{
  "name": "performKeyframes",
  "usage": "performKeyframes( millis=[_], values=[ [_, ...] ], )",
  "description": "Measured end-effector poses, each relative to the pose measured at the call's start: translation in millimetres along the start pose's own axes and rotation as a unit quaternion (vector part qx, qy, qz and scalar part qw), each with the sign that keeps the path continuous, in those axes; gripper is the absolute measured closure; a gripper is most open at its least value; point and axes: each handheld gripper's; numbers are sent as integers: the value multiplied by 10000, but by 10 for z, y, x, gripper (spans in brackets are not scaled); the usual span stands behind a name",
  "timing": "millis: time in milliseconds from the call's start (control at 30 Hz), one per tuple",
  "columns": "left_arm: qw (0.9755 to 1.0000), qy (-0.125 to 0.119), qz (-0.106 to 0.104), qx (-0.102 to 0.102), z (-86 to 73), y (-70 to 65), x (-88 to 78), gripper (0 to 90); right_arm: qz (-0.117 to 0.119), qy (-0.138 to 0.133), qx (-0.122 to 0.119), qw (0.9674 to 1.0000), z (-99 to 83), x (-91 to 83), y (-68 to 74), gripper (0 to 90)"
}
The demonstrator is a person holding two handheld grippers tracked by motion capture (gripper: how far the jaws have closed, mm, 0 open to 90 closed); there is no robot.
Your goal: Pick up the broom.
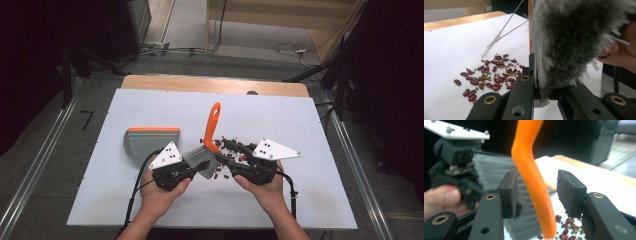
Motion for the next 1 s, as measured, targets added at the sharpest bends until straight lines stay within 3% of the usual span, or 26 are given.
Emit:
performKeyframes(
  millis=[133,167,433,533,600,633,867,967,1000],
  values=[
    [9996,-40,-275,90,8,62,-54,859,449,80,121,9989,-35,-24,-92,523],
    [9993,-65,-357,116,9,72,-65,859,449,80,121,9989,-35,-24,-92,523],
    [9945,-32,-982,373,-1,67,-86,859,1040,125,48,9945,-98,40,-100,524],
    [9928,-27,-1122,428,-10,60,-91,859,1364,128,95,9905,-119,55,-124,541],
    [9916,-21,-1212,450,-17,65,-96,859,1442,128,95,9894,-123,62,-124,546],
    [9911,-22,-1251,454,-18,67,-99,859,1592,147,118,9871,-126,78,-124,560],
    [9885,-6,-1438,476,-21,69,-104,859,1814,314,89,9829,-147,136,-102,573],
    [9871,-3,-1541,426,-24,83,-100,859,1916,276,187,9809,-156,129,-127,621],
    [9865,1,-1588,405,-27,89,-98,858,2020,276,228,9787,-164,118,-143,668]
  ],
)
Point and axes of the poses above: each handheld gripper's, and its own axes: x roughly forward along the jaws, z roughly out of its top, y roughly to its left, and after that the axes turned 7 degrees about z, right-handed
